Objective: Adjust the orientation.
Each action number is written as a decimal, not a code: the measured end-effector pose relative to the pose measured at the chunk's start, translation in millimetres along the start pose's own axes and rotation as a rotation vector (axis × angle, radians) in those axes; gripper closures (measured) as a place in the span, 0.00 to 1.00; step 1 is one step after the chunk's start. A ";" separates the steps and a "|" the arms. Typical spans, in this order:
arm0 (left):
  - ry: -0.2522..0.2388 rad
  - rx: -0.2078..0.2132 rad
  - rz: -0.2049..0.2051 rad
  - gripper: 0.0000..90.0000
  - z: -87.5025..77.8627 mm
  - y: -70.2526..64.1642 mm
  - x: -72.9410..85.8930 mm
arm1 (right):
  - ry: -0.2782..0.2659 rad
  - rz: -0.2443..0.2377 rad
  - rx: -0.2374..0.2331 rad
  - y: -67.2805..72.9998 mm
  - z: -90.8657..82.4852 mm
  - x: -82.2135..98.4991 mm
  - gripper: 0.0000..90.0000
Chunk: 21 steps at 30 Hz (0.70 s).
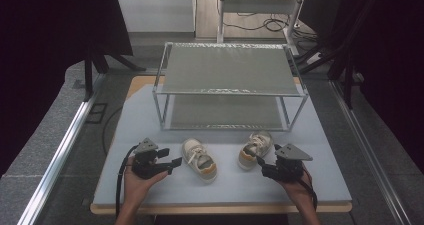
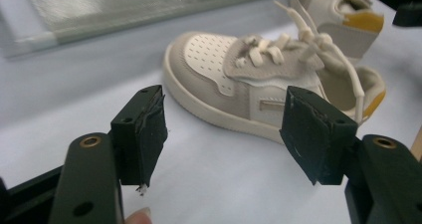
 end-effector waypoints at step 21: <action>0.194 -0.021 0.131 0.34 43.2 -22.3 23.1 | 0.003 0.008 -0.018 19.4 14.6 7.2 0.31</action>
Point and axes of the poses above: each handheld gripper's, and its own axes: z roughly forward along the jaws, x roughly out of its underside, y roughly to its left, the point moved 4 cm from there along z, roughly forward along the jaws, and after that the axes turned 8 degrees about -z, right-handed, at the moved point
